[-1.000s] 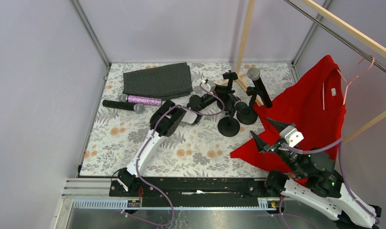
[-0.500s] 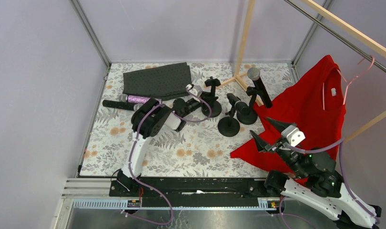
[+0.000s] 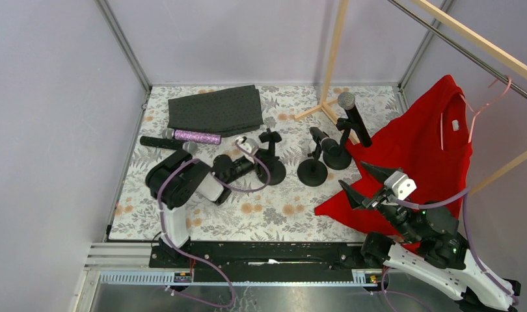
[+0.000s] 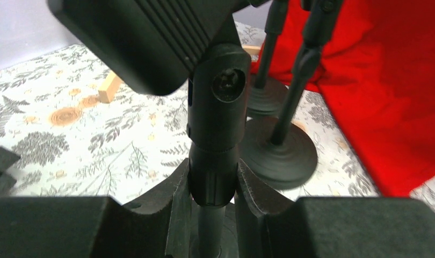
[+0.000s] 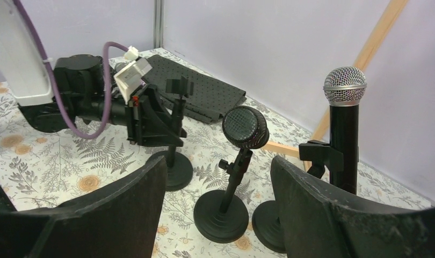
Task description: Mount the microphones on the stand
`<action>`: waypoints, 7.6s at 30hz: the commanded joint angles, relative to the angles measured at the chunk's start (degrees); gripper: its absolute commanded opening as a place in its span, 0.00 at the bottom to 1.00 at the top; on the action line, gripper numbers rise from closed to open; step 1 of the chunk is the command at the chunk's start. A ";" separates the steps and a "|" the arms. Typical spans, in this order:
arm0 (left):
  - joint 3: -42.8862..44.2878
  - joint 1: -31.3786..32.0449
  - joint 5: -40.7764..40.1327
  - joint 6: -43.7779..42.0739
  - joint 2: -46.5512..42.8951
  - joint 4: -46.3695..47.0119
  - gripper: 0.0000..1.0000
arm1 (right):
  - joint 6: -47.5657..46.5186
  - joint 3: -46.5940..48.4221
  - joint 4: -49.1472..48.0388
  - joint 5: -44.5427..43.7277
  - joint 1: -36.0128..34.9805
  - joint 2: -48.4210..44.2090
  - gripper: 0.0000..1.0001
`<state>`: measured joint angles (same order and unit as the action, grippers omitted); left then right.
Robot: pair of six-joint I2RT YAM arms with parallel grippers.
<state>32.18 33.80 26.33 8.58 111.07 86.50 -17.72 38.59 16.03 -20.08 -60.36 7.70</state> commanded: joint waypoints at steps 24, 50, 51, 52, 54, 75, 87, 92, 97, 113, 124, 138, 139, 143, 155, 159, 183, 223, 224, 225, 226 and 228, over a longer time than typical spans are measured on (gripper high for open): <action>-25.23 1.00 -4.35 -1.32 -21.03 5.78 0.35 | 1.97 -0.35 -1.44 1.75 0.06 -0.92 0.77; -34.78 1.00 -21.30 7.79 -55.54 -20.48 0.76 | 1.81 -0.64 -1.66 1.22 0.09 -1.38 0.77; -34.64 1.00 -23.28 7.72 -59.10 -24.91 0.77 | 1.81 -0.73 -1.73 1.26 0.07 -1.44 0.77; -34.73 1.00 -25.24 7.69 -62.34 -28.42 0.77 | 1.81 -0.95 -1.89 1.26 0.07 -1.52 0.77; -35.58 1.00 -29.52 8.69 -68.56 -33.55 0.77 | 1.81 -1.29 -2.11 1.34 0.07 -1.46 0.77; -6.50 0.91 -61.23 30.37 -70.13 -85.16 0.99 | 6.59 -2.10 -0.14 -3.61 0.07 -1.49 0.77; 13.86 -5.44 -60.71 38.98 -53.40 -106.79 0.99 | 28.82 6.37 16.55 -13.27 0.06 19.13 0.79; 12.93 -16.49 -52.73 44.35 -50.08 -104.55 0.99 | 35.33 9.91 23.33 -10.74 0.07 27.09 0.81; 17.11 -24.37 -48.94 43.48 -42.09 -105.92 0.99 | 37.67 10.39 23.12 -10.07 0.07 29.90 0.83; 24.23 -33.11 -47.33 53.55 -24.29 -104.56 0.99 | 49.02 15.18 29.93 -9.24 0.07 43.32 1.00; 26.35 -35.52 -50.25 57.42 -19.35 -103.93 0.96 | 49.20 12.57 27.66 -9.75 0.11 43.67 1.00; 31.77 -37.86 -51.62 61.98 -11.93 -107.95 0.85 | 48.86 11.77 27.84 -11.75 0.07 44.41 1.00; 32.12 -37.91 -51.71 62.12 -11.23 -108.07 0.84 | 48.82 11.77 27.87 -11.74 0.11 44.43 1.00; 33.40 -38.19 -51.81 62.50 -9.38 -108.72 0.83 | 48.87 11.62 27.99 -11.80 0.07 44.29 1.00; 33.46 -38.92 -51.41 64.97 -7.24 -109.74 0.77 | 48.76 11.19 28.10 -11.99 0.07 43.71 1.00; 34.86 -39.46 -50.73 65.67 -5.30 -111.34 0.77 | 48.58 11.37 28.36 -12.29 0.06 43.55 1.00; 26.18 -40.34 -53.00 66.88 -15.71 -110.03 0.20 | 48.50 11.73 29.59 -14.47 0.07 40.94 1.00; 38.44 -9.69 -11.75 10.19 -53.88 -107.35 0.00 | 15.05 4.77 -9.03 6.29 0.07 18.97 0.94; 40.77 -9.47 -10.41 9.23 -52.48 -110.02 0.00 | 9.72 3.43 -11.78 9.87 0.07 18.29 0.94; 43.20 -9.00 -8.95 8.58 -51.00 -112.41 0.00 | 4.35 2.16 -14.28 13.35 0.07 17.71 0.94; 45.17 -8.32 -7.64 7.96 -49.55 -114.53 0.00 | -0.66 1.15 -17.10 16.54 0.11 17.36 0.94; 48.44 -6.50 -6.23 7.09 -47.42 -117.68 0.00 | -11.33 -0.14 -19.91 22.43 0.08 17.20 0.96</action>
<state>73.89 24.64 14.96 21.06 59.90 -22.96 -4.69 40.60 8.54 -12.23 -60.36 25.65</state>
